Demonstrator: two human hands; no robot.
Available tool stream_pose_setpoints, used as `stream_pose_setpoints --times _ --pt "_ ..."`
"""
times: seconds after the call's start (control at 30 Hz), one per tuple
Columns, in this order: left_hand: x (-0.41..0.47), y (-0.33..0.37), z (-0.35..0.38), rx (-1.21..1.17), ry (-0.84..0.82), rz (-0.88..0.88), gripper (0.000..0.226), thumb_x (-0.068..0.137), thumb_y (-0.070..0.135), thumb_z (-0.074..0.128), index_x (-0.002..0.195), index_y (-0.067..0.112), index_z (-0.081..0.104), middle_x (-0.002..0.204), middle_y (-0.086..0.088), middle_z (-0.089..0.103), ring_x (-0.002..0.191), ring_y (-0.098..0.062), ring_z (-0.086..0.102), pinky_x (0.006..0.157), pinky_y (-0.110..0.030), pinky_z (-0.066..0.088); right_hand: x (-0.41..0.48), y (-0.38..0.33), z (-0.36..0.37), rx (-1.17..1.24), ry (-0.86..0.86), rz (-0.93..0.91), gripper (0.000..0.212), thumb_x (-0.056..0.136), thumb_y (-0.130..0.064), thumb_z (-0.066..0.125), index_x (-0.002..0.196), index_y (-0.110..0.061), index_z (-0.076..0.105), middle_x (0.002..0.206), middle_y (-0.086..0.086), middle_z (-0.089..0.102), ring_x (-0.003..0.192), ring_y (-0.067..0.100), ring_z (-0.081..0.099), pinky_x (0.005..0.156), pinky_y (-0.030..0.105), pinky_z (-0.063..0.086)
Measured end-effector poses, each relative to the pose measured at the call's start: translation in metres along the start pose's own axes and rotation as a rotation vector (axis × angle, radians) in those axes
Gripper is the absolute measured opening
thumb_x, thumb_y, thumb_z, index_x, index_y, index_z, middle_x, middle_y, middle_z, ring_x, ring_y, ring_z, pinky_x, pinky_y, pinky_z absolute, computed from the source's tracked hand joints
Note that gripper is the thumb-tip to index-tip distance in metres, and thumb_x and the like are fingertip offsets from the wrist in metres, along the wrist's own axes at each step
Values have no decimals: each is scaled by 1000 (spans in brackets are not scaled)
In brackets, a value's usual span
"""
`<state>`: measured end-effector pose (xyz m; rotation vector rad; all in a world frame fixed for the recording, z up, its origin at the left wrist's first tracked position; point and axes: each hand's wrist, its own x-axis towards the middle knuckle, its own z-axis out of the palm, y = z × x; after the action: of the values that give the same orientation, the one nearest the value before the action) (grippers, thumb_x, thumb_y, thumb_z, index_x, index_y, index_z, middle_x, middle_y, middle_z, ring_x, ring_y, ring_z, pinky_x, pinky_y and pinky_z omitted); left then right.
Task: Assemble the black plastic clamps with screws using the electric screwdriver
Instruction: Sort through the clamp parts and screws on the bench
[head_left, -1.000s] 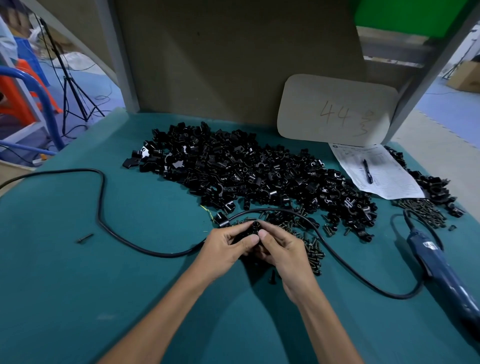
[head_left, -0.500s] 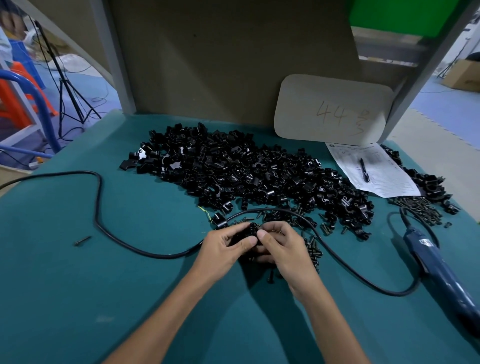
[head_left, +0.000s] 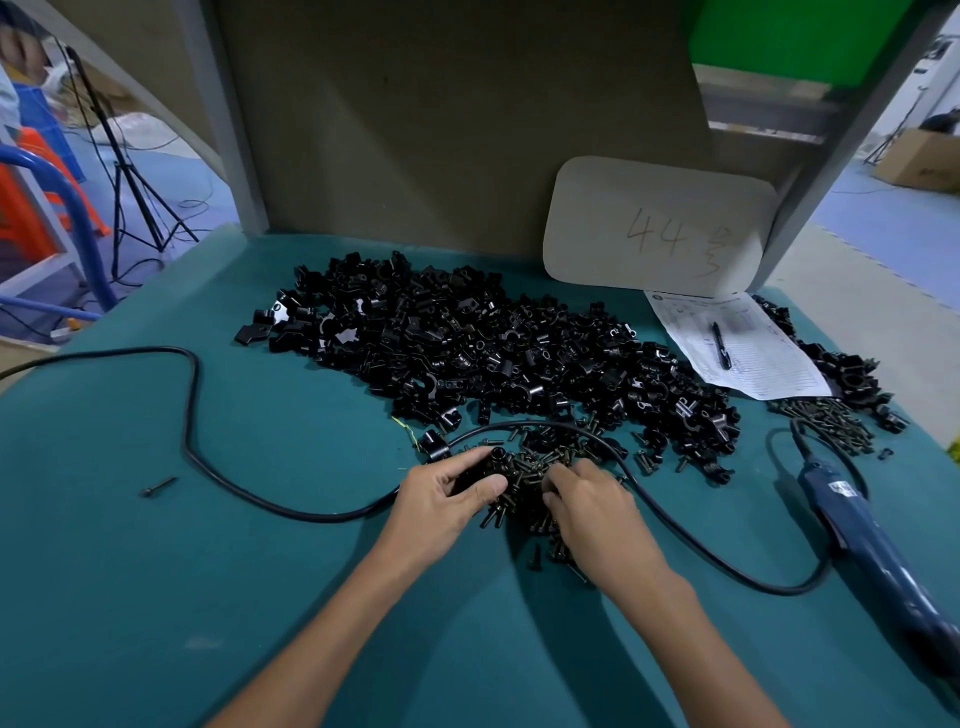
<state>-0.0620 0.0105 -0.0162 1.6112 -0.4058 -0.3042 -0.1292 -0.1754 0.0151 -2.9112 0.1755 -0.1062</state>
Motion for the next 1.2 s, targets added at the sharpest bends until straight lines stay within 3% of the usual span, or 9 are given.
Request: stream_pose_setpoints --times 0.1,0.27,0.4,0.53,0.67,0.8,0.93,1.1,1.2 --pt "0 -1 0 10 10 -1 47 64 76 77 108 69 61 116 37 64 117 -1 63 109 -41 48 -2 2 -1 -16 -16 -47 14 106 -22 53 116 -14 61 106 2 53 94 23 53 74 29 30" --pt "0 -2 0 27 17 1 47 67 75 77 111 68 61 124 27 65 122 -2 61 110 -43 46 -5 3 -2 119 63 -23 13 109 -23 46 113 -17 56 104 -4 45 89 15 46 75 28 33" --pt "0 -2 0 42 26 5 47 70 73 77 114 65 62 126 23 66 119 -5 63 108 -44 48 -4 4 -9 439 74 86 7 108 -30 47 102 -27 50 83 -7 58 62 5 49 58 26 35" --pt "1 -3 0 30 31 0 45 72 70 77 114 65 62 128 15 68 121 -12 63 108 -47 47 -3 -5 -13 507 121 44 6 108 -32 45 106 -29 51 95 -15 55 79 1 53 66 20 39" --pt "2 -3 0 35 30 3 41 73 67 77 112 65 63 126 19 68 123 -9 62 109 -45 47 1 -13 -15 536 91 -13 8 107 -31 51 108 -28 59 89 -11 61 78 2 57 64 18 42" --pt "1 -4 -2 76 25 20 34 76 62 77 107 69 62 119 38 63 124 10 54 113 -33 41 5 -20 -12 502 59 -25 11 105 -29 57 108 -25 66 96 -13 64 89 1 58 73 20 44" --pt "2 -6 -2 93 27 21 32 79 56 77 105 68 63 114 43 61 123 15 51 110 -24 39 6 -20 -12 521 76 -13 10 103 -28 61 107 -27 70 92 -16 66 87 0 61 72 13 44" --pt "2 -6 0 64 34 45 40 79 52 77 118 47 67 116 33 66 122 7 57 108 -33 48 4 -25 -11 692 98 8 8 97 -23 71 101 -28 77 85 -20 74 83 2 71 75 22 58" --pt "2 -6 -1 21 49 35 35 84 44 79 115 51 67 122 23 68 122 1 59 109 -39 48 3 -29 -8 765 136 56 13 98 -18 69 98 -30 74 85 -18 74 79 -1 72 70 14 56"
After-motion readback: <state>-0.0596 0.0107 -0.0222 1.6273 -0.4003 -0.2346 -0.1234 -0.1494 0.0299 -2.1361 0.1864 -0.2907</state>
